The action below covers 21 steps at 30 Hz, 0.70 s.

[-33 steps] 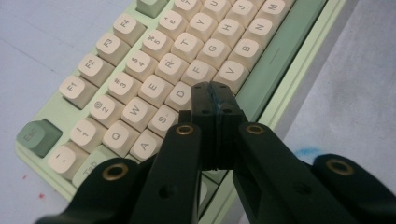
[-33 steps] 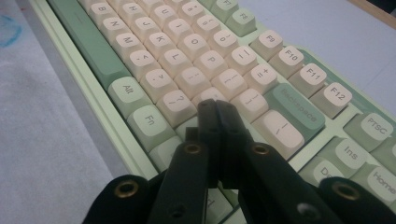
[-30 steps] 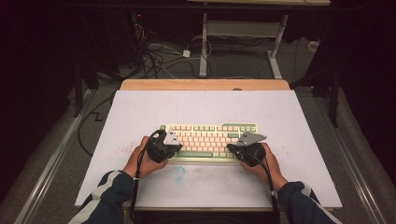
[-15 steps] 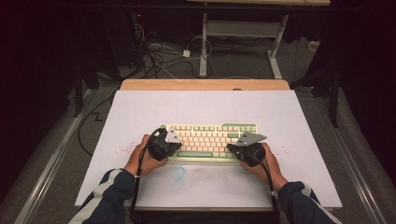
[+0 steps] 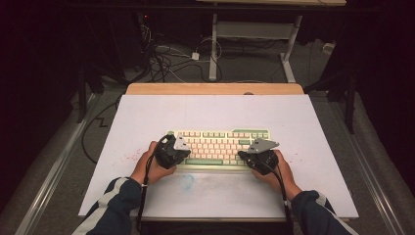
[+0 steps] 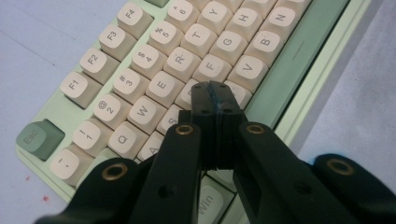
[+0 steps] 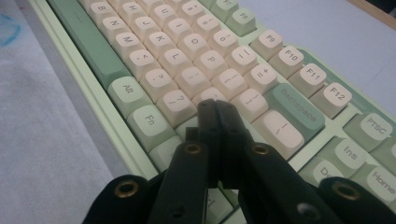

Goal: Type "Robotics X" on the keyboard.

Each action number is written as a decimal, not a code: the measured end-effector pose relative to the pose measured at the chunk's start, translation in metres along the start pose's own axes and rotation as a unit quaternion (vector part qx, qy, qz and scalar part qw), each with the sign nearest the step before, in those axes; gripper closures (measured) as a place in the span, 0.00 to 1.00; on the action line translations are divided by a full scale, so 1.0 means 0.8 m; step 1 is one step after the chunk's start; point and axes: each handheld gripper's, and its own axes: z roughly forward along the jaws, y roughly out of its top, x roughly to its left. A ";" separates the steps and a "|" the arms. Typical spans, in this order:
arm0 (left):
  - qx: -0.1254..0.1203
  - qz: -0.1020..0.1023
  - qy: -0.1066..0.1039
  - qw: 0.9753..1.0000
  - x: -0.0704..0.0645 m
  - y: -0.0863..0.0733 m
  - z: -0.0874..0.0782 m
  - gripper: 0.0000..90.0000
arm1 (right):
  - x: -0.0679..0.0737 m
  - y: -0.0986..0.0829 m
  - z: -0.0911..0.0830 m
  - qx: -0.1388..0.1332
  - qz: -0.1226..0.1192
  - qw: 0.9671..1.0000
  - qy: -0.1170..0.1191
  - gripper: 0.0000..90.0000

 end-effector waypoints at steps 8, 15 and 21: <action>-0.006 0.004 0.002 1.000 -0.002 -0.001 0.000 0.97 | 0.000 0.000 0.000 0.001 0.002 1.000 -0.001 1.00; -0.010 0.004 0.003 1.000 -0.001 0.000 -0.001 0.97 | 0.000 0.000 0.000 0.001 0.000 1.000 -0.001 1.00; -0.013 0.006 0.004 1.000 -0.002 0.001 -0.001 0.96 | 0.000 0.000 0.000 0.001 0.001 1.000 -0.001 1.00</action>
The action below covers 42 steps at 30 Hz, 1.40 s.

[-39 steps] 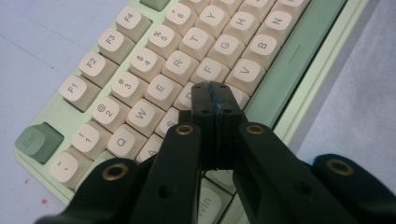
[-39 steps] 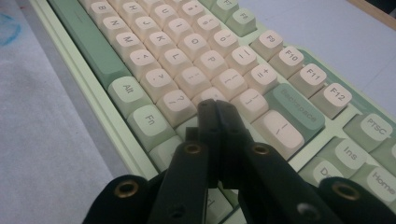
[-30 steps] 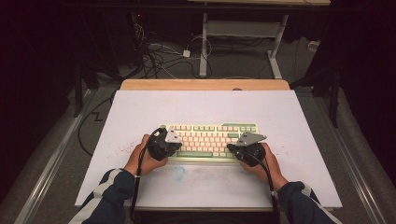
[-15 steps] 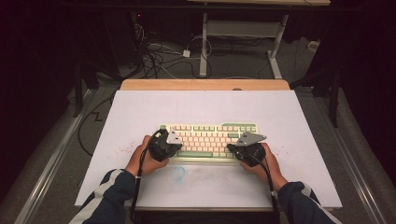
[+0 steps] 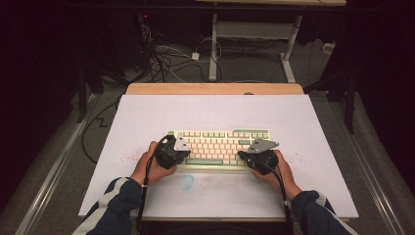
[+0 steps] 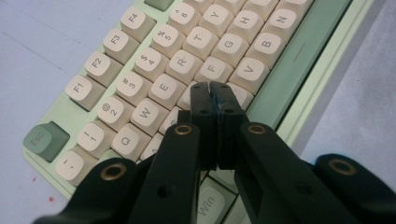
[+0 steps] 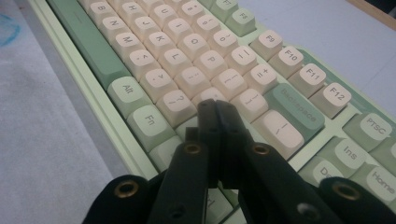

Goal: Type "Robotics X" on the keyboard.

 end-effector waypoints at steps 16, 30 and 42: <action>-0.044 0.002 0.023 0.999 0.004 0.008 -0.004 0.82 | -0.002 0.005 -0.009 -0.014 -0.002 1.000 0.000 0.99; -0.083 0.000 0.038 0.996 0.004 0.012 -0.007 0.58 | -0.009 0.009 -0.024 -0.049 0.012 0.999 -0.016 0.86; -0.087 -0.005 0.036 0.996 0.000 0.010 -0.005 0.25 | -0.008 0.012 -0.027 -0.073 0.022 0.996 -0.039 0.42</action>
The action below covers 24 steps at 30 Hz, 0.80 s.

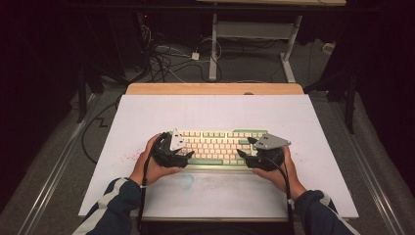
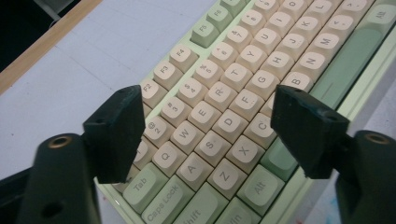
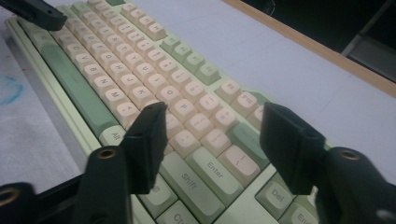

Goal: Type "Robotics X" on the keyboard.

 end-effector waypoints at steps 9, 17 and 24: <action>-0.011 0.005 0.002 1.000 -0.004 -0.002 0.001 0.18 | -0.002 -0.001 0.000 -0.014 0.017 1.000 -0.021 0.20; -0.016 0.015 -0.007 1.000 -0.009 -0.003 -0.001 0.18 | 0.000 0.000 0.000 -0.014 0.012 0.999 -0.038 0.20; -0.018 0.017 -0.011 1.000 -0.013 -0.003 -0.003 0.18 | 0.001 0.002 -0.004 -0.015 0.009 0.998 -0.054 0.22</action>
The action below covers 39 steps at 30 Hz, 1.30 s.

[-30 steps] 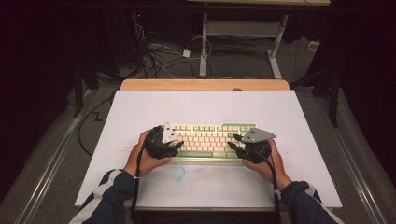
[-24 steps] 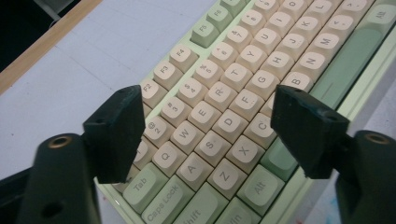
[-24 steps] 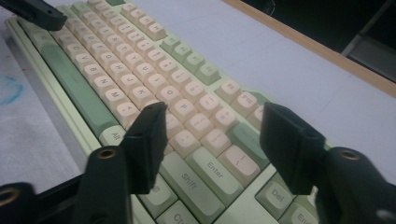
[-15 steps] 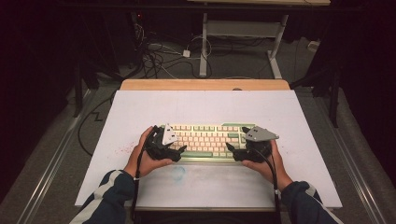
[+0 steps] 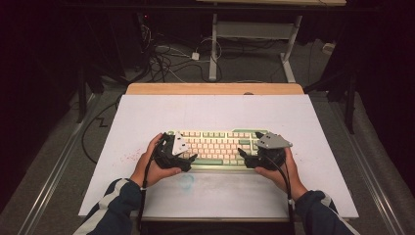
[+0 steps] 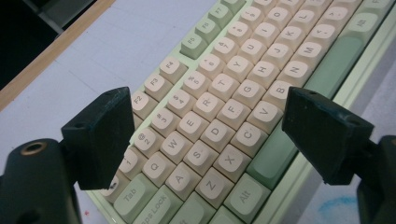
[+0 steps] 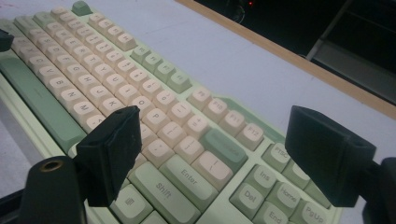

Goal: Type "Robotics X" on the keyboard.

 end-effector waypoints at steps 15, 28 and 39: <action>-0.013 0.011 0.003 1.000 0.001 0.002 -0.010 0.19 | 0.000 0.002 -0.013 -0.006 -0.009 1.000 -0.013 0.22; -0.028 0.025 0.004 0.999 -0.003 0.002 -0.021 0.19 | -0.002 0.000 -0.027 -0.013 -0.016 1.000 -0.024 0.23; -0.030 0.029 0.005 0.999 0.002 -0.003 -0.030 0.18 | -0.005 -0.004 -0.035 -0.012 -0.027 0.999 -0.024 0.23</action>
